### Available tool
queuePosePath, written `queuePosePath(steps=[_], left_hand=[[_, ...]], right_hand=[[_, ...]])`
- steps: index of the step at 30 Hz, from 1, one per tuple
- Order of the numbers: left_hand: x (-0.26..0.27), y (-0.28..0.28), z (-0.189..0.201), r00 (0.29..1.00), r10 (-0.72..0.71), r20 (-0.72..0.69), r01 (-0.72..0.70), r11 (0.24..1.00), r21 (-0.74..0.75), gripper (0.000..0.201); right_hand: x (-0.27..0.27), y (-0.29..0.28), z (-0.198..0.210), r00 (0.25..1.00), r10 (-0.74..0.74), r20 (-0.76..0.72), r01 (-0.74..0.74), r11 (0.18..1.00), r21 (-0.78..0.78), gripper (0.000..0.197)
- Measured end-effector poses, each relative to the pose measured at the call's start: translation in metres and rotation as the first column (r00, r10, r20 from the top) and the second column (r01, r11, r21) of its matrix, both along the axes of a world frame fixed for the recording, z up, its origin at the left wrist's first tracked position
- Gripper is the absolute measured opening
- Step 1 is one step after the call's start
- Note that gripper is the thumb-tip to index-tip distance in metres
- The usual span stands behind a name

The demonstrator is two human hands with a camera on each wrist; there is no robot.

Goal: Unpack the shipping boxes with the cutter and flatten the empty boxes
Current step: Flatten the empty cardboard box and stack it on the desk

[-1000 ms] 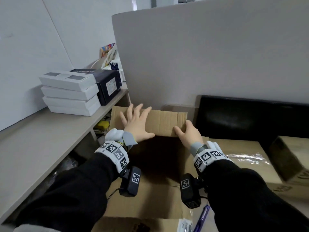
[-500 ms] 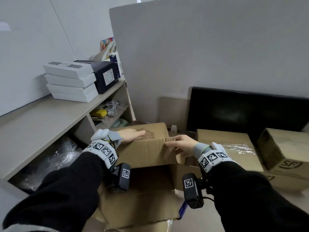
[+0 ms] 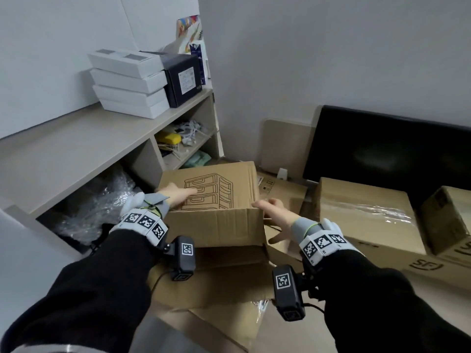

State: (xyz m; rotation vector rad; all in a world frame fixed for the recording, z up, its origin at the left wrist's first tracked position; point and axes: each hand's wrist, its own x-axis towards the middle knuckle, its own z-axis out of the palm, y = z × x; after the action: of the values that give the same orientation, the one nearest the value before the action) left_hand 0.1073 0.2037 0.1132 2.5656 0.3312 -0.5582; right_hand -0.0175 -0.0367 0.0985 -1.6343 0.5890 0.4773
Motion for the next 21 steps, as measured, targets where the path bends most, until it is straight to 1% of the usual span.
queuePosePath(steps=[1,2,5,7,10,11,13,15,16,17,19,20,21], left_hand=[[0.002,0.004,-0.002,0.999,0.054,0.0,-0.054,0.998,-0.026,0.095],[0.0,0.007,-0.001,0.994,0.109,0.017,-0.107,0.992,-0.07,0.095],[-0.002,0.008,-0.002,0.971,0.237,0.023,-0.232,0.964,-0.128,0.09],[-0.006,0.005,0.002,0.96,0.278,0.035,-0.27,0.951,-0.153,0.093],[-0.011,-0.003,0.013,0.936,0.35,0.037,-0.326,0.903,-0.281,0.092],[-0.012,-0.006,0.018,0.936,0.349,0.046,-0.319,0.897,-0.306,0.091],[-0.012,-0.009,0.027,0.932,0.351,0.092,-0.299,0.886,-0.355,0.092],[-0.011,-0.015,0.044,0.917,0.368,0.153,-0.277,0.865,-0.419,0.093],[-0.011,-0.018,0.054,0.912,0.367,0.185,-0.245,0.847,-0.472,0.095],[-0.011,-0.021,0.065,0.908,0.36,0.216,-0.198,0.82,-0.537,0.098],[-0.011,-0.025,0.084,0.899,0.344,0.272,-0.081,0.739,-0.669,0.112],[-0.011,-0.026,0.093,0.892,0.341,0.296,-0.03,0.698,-0.715,0.119],[-0.003,-0.022,0.092,0.88,0.354,0.316,-0.008,0.677,-0.736,0.122]], right_hand=[[0.001,0.002,-0.001,1.0,0.017,-0.009,-0.017,1.0,-0.012,0.082],[0.002,0.004,-0.002,1.0,0.027,-0.016,-0.027,1.0,-0.016,0.079],[0.002,0.01,-0.002,0.998,0.056,-0.039,-0.057,0.998,-0.029,0.071],[0.002,0.009,0.003,0.998,0.05,-0.045,-0.052,0.998,-0.029,0.062],[0.001,0.003,0.02,0.999,0.027,-0.024,-0.028,0.998,-0.05,0.045],[0.002,0.001,0.029,0.999,0.045,-0.023,-0.046,0.996,-0.081,0.044],[0.006,-0.001,0.045,0.999,0.038,-0.006,-0.038,0.981,-0.188,0.051],[0.011,-0.006,0.065,0.995,-0.019,0.102,0.049,0.953,-0.299,0.065],[0.012,-0.011,0.075,0.985,-0.034,0.168,0.093,0.929,-0.359,0.067],[0.011,-0.016,0.087,0.975,-0.028,0.222,0.121,0.901,-0.416,0.065],[0.006,-0.028,0.103,0.96,0.008,0.279,0.138,0.856,-0.498,0.064],[0.002,-0.034,0.108,0.956,0.037,0.292,0.13,0.838,-0.531,0.069],[-0.001,-0.037,0.108,0.959,0.062,0.276,0.103,0.831,-0.546,0.076]])
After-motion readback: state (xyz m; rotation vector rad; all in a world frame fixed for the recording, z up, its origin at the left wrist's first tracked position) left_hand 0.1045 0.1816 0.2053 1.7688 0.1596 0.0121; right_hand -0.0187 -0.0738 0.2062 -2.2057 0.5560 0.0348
